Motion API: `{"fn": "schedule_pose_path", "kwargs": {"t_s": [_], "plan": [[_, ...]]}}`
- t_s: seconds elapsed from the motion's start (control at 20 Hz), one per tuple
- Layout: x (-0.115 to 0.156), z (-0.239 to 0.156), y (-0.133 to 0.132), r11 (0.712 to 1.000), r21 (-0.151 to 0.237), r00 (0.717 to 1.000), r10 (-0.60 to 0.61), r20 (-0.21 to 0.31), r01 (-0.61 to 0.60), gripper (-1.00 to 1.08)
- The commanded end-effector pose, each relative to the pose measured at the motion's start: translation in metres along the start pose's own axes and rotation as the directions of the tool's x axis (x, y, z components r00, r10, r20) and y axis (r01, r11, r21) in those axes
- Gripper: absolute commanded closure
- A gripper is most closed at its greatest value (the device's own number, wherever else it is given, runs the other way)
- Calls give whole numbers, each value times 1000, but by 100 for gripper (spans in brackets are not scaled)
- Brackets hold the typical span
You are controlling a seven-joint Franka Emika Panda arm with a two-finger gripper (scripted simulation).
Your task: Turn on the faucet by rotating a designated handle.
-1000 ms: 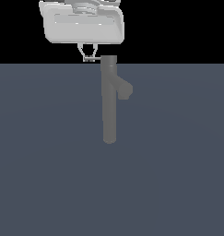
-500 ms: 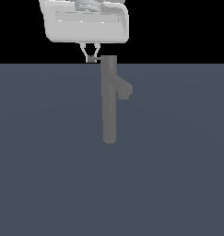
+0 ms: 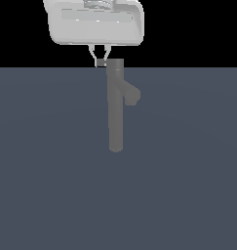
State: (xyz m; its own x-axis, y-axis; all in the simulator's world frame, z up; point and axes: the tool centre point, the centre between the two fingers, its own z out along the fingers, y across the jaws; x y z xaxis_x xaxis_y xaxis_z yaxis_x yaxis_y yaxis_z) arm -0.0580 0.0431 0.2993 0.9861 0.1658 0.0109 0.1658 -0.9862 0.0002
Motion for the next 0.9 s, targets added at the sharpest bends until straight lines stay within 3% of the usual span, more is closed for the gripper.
{"fn": "schedule_pose_path", "kwargs": {"t_s": [0.0,0.3,0.35,0.4,0.85], "plan": [[-7,0,15,1000,0,1000,9,4,-9,108],[-22,-2,48,1000,0,1000,16,11,-16,108],[-22,-2,48,1000,0,1000,16,11,-16,108],[-11,0,22,1000,1,1000,-27,2,27,108],[-2,-1,77,1000,0,1000,7,9,-7,108]]}}
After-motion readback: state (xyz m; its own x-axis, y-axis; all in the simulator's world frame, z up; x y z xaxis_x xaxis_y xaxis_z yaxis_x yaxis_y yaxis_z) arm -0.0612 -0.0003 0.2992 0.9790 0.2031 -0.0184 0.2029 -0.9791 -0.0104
